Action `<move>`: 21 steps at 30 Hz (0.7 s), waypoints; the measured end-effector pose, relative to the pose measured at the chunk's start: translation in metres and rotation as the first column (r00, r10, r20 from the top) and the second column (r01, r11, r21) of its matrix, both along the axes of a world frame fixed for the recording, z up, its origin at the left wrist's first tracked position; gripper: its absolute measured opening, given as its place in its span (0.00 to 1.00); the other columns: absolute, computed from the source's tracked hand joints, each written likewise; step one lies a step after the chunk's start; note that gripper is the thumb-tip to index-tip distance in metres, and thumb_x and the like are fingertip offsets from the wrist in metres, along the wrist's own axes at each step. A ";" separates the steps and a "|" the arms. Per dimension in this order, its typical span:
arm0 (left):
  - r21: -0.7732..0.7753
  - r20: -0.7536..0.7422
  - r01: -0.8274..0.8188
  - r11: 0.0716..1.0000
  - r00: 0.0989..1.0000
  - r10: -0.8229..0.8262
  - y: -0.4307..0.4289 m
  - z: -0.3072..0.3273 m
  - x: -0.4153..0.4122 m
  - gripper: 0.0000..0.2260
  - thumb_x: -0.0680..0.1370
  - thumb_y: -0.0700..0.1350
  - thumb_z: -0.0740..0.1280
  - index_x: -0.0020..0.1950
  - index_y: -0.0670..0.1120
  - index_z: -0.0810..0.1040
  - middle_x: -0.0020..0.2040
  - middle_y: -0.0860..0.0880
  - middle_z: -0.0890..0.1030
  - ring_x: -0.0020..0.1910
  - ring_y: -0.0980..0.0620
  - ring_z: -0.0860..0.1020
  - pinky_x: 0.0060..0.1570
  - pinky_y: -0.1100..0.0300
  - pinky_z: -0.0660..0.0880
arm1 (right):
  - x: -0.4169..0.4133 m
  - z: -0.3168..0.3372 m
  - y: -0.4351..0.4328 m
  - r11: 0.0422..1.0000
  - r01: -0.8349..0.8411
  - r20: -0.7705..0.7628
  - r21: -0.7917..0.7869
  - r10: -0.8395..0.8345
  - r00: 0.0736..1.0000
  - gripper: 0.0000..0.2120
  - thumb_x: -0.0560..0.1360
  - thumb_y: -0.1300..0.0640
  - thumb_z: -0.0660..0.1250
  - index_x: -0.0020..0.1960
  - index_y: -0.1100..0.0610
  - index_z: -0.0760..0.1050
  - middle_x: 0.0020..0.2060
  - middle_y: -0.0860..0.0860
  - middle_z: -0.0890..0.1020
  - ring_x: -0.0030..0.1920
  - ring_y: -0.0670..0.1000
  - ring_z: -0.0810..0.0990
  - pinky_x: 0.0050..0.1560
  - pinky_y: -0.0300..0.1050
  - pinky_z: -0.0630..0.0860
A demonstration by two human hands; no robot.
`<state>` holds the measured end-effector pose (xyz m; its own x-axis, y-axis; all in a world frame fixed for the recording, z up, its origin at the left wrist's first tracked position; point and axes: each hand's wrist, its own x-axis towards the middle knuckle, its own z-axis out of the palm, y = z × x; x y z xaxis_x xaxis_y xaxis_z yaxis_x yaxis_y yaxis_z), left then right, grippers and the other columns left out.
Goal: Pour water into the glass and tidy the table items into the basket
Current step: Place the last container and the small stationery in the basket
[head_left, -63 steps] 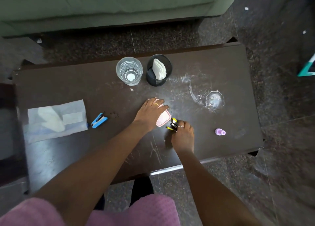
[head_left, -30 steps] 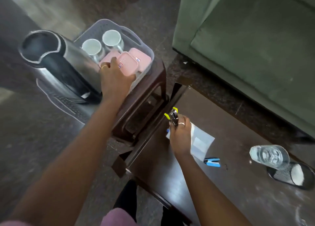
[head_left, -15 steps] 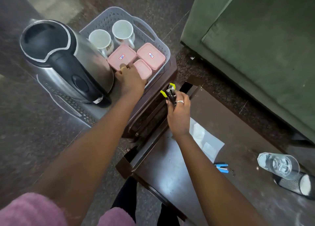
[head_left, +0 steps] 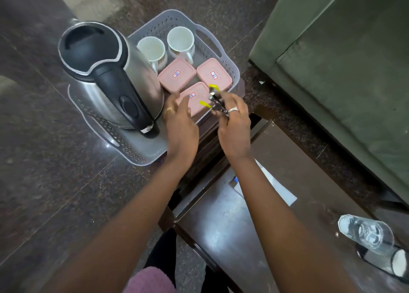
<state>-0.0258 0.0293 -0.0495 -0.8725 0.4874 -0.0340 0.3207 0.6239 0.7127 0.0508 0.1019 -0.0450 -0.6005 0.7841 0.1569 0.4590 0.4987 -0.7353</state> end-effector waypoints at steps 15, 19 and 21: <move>-0.323 0.015 -0.156 0.933 0.985 0.170 -0.077 0.012 0.018 0.19 0.70 0.30 0.58 0.57 0.38 0.79 0.51 0.34 0.80 0.53 0.36 0.75 0.52 0.46 0.73 | -0.074 0.003 -0.015 0.721 -0.690 0.688 0.055 0.474 0.550 0.18 0.76 0.65 0.57 0.61 0.52 0.75 0.60 0.50 0.74 0.61 0.57 0.67 0.54 0.54 0.67; -0.376 0.067 -0.113 0.920 0.987 0.149 -0.078 0.011 0.013 0.17 0.70 0.32 0.59 0.56 0.38 0.79 0.48 0.33 0.81 0.51 0.35 0.76 0.49 0.46 0.73 | -0.082 0.003 -0.012 0.649 -0.755 0.778 0.095 0.425 0.463 0.15 0.76 0.66 0.55 0.58 0.56 0.75 0.59 0.51 0.76 0.63 0.57 0.66 0.55 0.55 0.67; -0.399 0.057 -0.092 0.913 0.991 0.124 -0.077 0.011 0.014 0.16 0.70 0.32 0.58 0.53 0.37 0.79 0.46 0.33 0.81 0.49 0.35 0.75 0.48 0.47 0.73 | -0.083 0.002 -0.013 0.605 -0.791 0.784 0.092 0.446 0.432 0.16 0.76 0.65 0.56 0.59 0.55 0.75 0.60 0.49 0.76 0.64 0.57 0.65 0.57 0.56 0.66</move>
<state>-0.0117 -0.0476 -0.0389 -0.9055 0.3231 -0.2751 0.1883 0.8869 0.4219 -0.0320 0.0889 -0.0432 -0.9475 0.1031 -0.3026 0.1224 0.9914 -0.0456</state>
